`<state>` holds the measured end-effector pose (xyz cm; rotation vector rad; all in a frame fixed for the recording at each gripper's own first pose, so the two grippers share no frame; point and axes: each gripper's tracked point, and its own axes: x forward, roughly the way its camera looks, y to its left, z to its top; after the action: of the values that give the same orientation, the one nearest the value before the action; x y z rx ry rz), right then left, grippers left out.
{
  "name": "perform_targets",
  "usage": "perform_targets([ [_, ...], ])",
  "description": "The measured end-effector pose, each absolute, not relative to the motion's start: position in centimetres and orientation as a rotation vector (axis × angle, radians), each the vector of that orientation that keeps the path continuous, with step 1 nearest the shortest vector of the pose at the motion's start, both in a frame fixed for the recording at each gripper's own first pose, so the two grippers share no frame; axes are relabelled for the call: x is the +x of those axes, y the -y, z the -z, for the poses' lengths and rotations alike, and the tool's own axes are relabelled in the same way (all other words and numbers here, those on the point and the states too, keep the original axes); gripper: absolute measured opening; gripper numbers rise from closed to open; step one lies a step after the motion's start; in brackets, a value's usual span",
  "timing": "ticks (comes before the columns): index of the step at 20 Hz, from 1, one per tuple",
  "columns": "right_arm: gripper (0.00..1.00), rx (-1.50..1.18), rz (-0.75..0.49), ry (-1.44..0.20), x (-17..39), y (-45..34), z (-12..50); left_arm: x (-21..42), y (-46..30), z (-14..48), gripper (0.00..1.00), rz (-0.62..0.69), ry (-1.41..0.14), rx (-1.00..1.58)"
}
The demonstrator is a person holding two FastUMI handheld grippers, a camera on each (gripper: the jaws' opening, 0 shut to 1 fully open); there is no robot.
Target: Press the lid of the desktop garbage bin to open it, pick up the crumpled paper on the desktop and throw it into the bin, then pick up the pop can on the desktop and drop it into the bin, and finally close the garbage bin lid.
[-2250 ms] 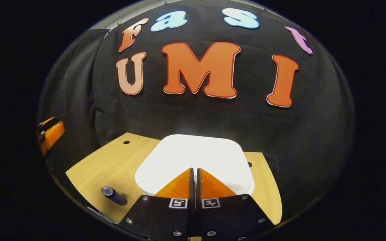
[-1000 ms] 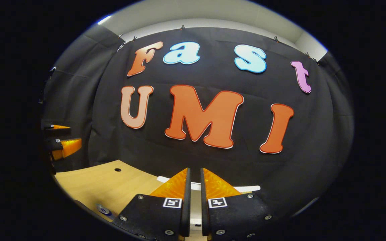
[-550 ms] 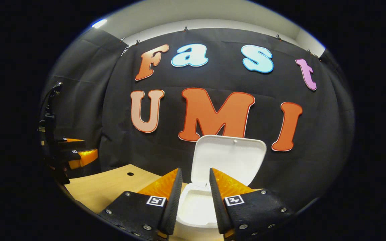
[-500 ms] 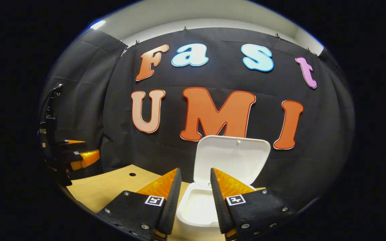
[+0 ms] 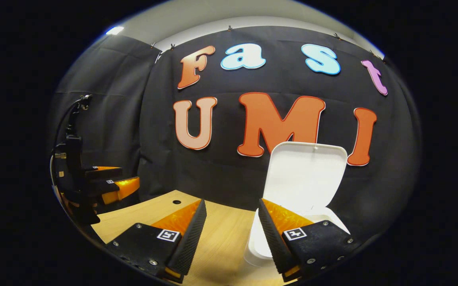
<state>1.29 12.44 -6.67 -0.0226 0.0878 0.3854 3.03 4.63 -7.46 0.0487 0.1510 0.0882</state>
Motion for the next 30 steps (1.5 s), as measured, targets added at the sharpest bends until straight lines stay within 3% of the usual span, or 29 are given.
perform_targets([
  [13, 0.8, -0.052, -0.568, -0.303, -1.9, -18.7, 15.6, 1.0, -3.0, 20.0, 1.0, 0.014, -0.423, 0.067],
  [14, 0.81, -0.051, -0.572, -0.322, -2.2, -18.9, 16.5, 0.7, -3.0, 21.2, 0.95, 0.024, -0.455, 0.057],
  [15, 0.82, -0.052, -0.574, -0.351, -2.5, -19.1, 17.4, 0.6, -3.0, 22.1, 1.0, 0.03, -0.485, 0.053],
  [25, 0.97, -0.049, -0.646, -0.581, -6.3, -22.0, 24.4, -1.3, -2.9, 29.9, 1.0, 0.101, -0.725, 0.029],
  [30, 0.97, -0.049, -0.654, -0.623, -7.2, -22.9, 27.1, -2.3, -2.4, 33.6, 1.0, 0.14, -0.823, 0.0],
])
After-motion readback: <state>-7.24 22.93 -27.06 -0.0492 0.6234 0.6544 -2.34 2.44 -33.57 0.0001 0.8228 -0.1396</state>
